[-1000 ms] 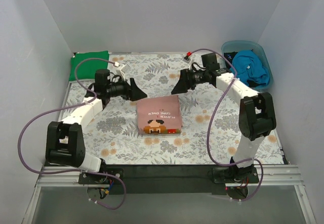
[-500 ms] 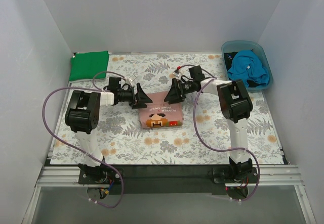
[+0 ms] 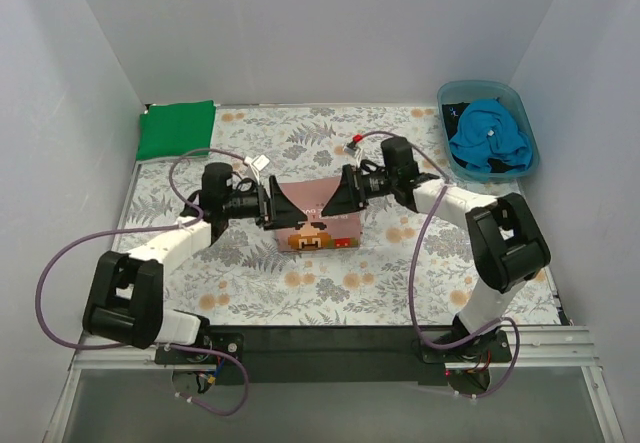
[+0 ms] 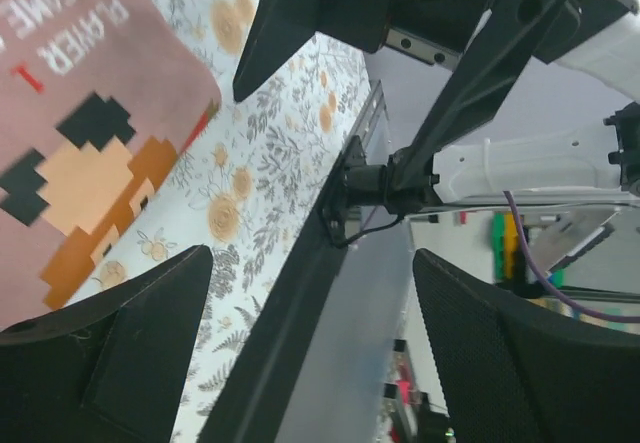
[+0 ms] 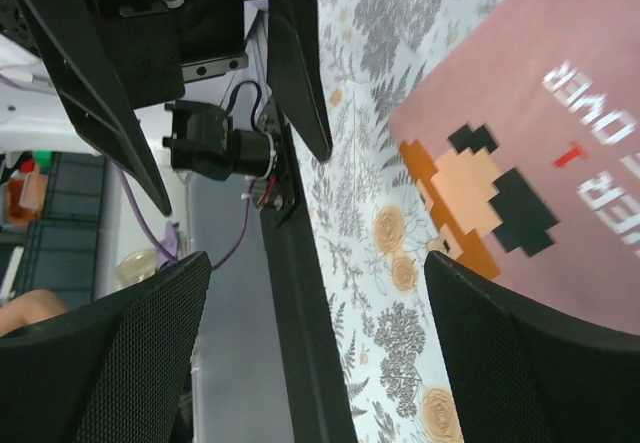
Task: Fold and stack the t-shirts
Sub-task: Fold the tshirt
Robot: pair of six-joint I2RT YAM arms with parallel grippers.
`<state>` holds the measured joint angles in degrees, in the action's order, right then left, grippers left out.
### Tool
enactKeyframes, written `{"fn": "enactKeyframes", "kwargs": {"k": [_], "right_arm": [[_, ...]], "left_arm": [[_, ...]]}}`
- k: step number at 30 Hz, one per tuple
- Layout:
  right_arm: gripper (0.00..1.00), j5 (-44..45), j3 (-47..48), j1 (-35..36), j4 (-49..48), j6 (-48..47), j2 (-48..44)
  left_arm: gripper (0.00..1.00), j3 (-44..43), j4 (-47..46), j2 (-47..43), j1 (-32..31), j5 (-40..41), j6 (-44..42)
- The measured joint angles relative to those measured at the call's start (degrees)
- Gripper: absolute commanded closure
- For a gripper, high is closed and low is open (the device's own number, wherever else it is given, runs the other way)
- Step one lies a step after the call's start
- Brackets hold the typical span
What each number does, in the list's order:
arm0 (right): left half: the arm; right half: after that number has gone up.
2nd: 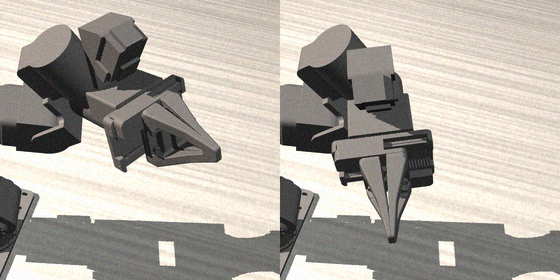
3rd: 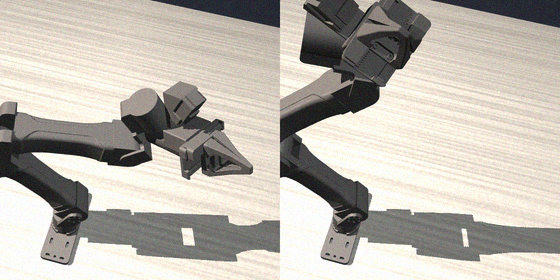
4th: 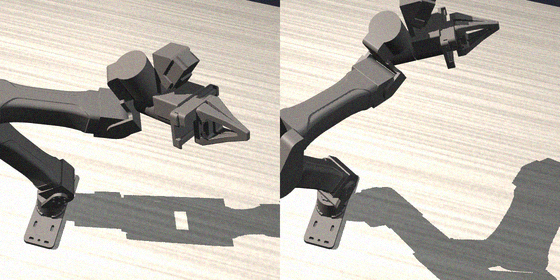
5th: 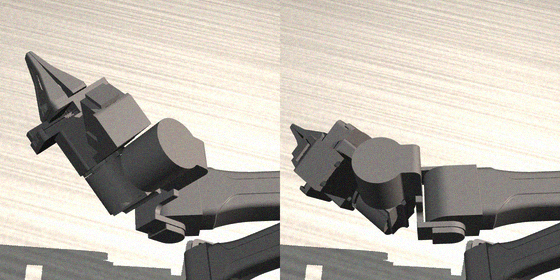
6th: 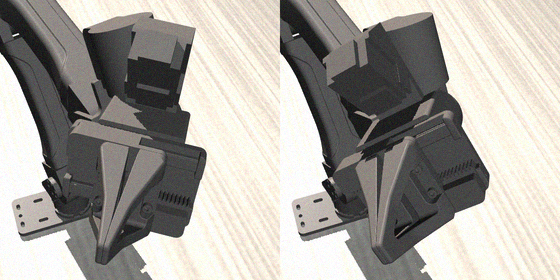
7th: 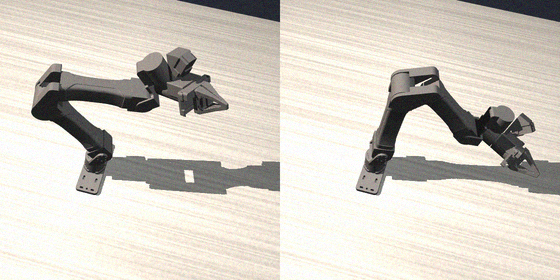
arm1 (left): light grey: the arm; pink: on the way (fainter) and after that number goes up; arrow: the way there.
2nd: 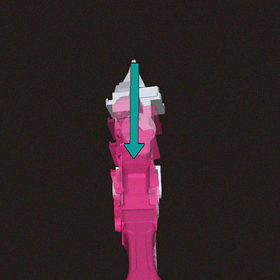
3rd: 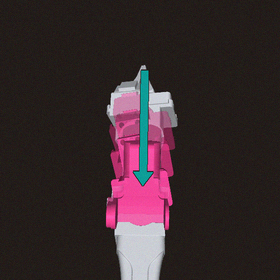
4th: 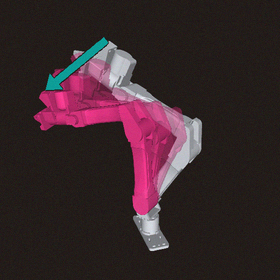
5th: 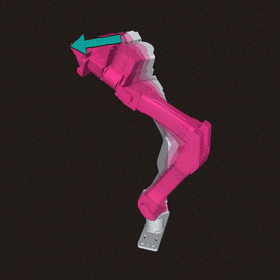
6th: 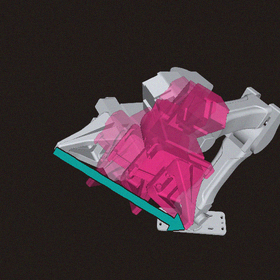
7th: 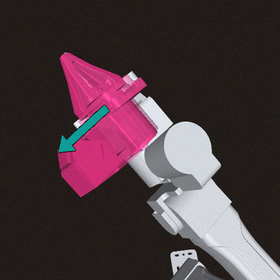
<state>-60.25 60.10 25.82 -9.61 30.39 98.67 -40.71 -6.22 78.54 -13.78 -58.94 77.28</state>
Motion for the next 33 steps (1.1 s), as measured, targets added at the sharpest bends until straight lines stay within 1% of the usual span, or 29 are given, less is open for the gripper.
{"fn": "enactKeyframes", "kwargs": {"k": [3, 6, 8, 9, 11, 13, 14, 17, 20, 22, 24, 26, 29, 30, 33], "right_arm": [[0.08, -0.3, -3.5, 3.0, -4.9, 4.7, 2.8], [0.1, -0.2, -5.8, 4.2, -7.4, 7.7, 9.7], [0.11, -0.2, -7.3, 3.9, -7.8, 8.9, 13.8], [0.11, -2.6, -8.0, 3.2, -9.1, 10.1, 15.6], [0.11, -4.6, -8.3, 2.0, -10.7, 10.6, 16.2], [0.12, -5.7, -8.7, 1.0, -11.5, 10.7, 16.5], [0.14, -6.1, -8.9, 0.4, -11.6, 10.8, 16.6], [0.16, -6.5, -8.9, -1.0, -11.4, 10.6, 16.4], [0.14, -6.3, -8.3, -1.9, -8.7, 9.7, 13.4], [0.15, -6.0, -5.4, -2.6, -7.3, 9.2, 10.4], [0.17, -5.7, 0.8, -3.3, -7.4, 8.4, 9.5], [0.2, -5.1, 7.4, -4.3, -8.6, 8.0, 10.3], [0.23, -4.0, 15.9, -5.4, -10.3, 7.1, 14.4], [0.24, -3.5, 17.7, -5.7, -10.5, 6.9, 16.0], [0.27, -1.4, 22.1, -6.5, -11.1, 6.4, 23.0]], "left_arm": [[0.22, 3.6, -3.4, 3.1, -2.1, 0.3, 4.6], [0.23, 4.8, -4.6, 11.7, -1.7, 2.5, 7.0], [0.25, 4.7, -4.6, 18.7, -0.5, 3.5, 7.2], [0.26, 4.7, -4.8, 21.2, 0.2, 2.6, 7.6], [0.27, 3.2, -5.4, 24.6, 2.1, -1.4, 8.2], [0.27, 2.9, -5.4, 25.4, 2.8, -2.7, 8.0], [0.27, 2.9, -5.2, 25.5, 3.1, -3.1, 7.7], [0.26, 3.0, -3.5, 24.2, 4.6, -3.9, 5.1], [0.18, 3.7, 0.1, 18.8, 5.8, -3.3, 0.4], [0.18, 3.4, 1.8, 13.5, 6.3, -3.2, -1.8], [0.16, 0.9, 2.1, 9.2, 6.5, -3.3, -3.3], [0.15, -3.8, 1.1, 8.6, 6.5, -3.0, -4.1], [0.14, -10.2, -2.0, 12.0, 6.5, -1.2, -4.5], [0.18, -11.6, -3.5, 13.9, 6.5, -0.1, -4.4], [0.22, -15.0, -7.8, 21.3, 6.6, 2.3, -4.0]]}}
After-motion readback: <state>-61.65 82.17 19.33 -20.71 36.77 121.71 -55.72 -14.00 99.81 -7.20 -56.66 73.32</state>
